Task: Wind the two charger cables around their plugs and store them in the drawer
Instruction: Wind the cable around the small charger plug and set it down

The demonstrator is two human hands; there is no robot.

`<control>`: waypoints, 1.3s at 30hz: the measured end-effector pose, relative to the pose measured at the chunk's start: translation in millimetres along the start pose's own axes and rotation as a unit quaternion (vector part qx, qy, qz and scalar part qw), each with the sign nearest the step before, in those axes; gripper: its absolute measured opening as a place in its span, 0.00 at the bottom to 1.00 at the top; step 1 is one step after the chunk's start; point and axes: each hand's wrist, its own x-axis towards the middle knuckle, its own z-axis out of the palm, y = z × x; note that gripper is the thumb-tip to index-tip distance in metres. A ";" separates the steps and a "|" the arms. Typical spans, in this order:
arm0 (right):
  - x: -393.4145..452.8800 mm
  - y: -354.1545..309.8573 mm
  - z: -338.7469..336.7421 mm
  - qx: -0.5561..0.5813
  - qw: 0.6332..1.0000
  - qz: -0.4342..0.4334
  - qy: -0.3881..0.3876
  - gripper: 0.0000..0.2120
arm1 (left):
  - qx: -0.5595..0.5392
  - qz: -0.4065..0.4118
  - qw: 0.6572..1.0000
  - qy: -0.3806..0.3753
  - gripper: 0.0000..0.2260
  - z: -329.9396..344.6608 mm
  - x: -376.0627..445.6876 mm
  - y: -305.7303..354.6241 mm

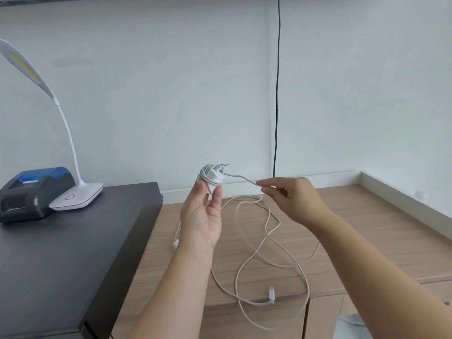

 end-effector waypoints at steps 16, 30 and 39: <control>-21.5 -28.8 15.2 -0.162 0.957 -0.210 -0.113 0.13 | 0.274 0.110 0.955 -0.037 0.13 -23.1 4.4 -26.5; -4.3 -35.0 0.0 -0.203 0.946 -0.205 -0.149 0.11 | 0.593 0.234 0.759 -0.137 0.15 -32.5 -6.4 -22.2; 15.0 -33.4 -13.5 -0.187 0.956 -0.196 -0.114 0.13 | 0.656 0.195 0.685 -0.251 0.19 -25.7 -9.5 -0.1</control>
